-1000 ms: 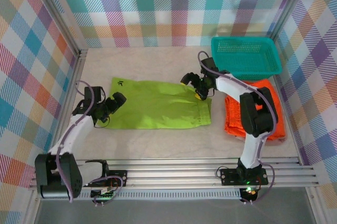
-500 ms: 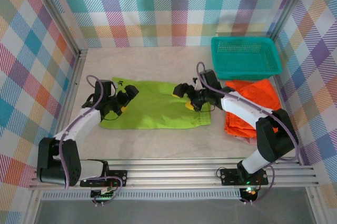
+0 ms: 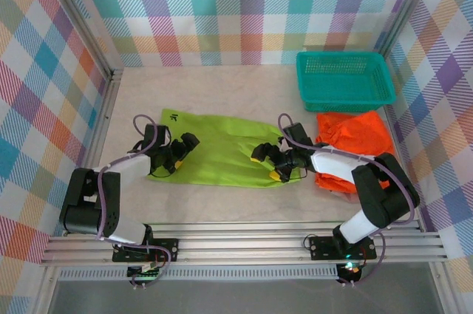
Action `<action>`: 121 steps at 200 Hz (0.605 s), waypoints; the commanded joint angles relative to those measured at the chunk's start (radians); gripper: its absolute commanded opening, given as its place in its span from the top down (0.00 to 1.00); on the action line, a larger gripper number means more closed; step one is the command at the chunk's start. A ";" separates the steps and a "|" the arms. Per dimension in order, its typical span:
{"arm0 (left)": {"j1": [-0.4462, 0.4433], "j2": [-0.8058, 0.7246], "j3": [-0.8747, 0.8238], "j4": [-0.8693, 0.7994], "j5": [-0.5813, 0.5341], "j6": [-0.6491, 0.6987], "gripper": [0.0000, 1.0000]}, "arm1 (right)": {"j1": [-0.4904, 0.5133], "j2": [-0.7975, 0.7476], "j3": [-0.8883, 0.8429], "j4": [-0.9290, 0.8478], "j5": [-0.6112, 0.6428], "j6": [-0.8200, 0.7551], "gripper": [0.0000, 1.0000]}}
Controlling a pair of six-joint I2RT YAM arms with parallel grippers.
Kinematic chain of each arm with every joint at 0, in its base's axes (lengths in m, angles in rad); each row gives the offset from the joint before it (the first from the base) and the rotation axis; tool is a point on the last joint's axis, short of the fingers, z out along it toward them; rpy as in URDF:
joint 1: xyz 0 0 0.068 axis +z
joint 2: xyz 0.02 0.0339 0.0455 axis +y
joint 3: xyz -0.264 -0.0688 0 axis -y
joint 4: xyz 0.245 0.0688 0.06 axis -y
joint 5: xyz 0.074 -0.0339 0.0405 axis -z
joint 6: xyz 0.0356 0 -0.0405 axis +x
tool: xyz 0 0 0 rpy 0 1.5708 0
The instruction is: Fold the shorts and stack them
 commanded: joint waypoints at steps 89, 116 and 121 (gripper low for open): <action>-0.066 -0.266 0.131 -0.275 -0.004 0.063 0.00 | -0.122 -0.201 0.196 -0.508 0.316 -0.377 0.00; -0.121 -0.249 0.147 -0.273 -0.002 0.058 0.00 | -0.132 -0.161 0.231 -0.600 0.475 -0.504 0.00; -0.129 -0.243 0.144 -0.265 -0.003 0.054 0.00 | -0.131 -0.146 0.237 -0.608 0.486 -0.518 0.01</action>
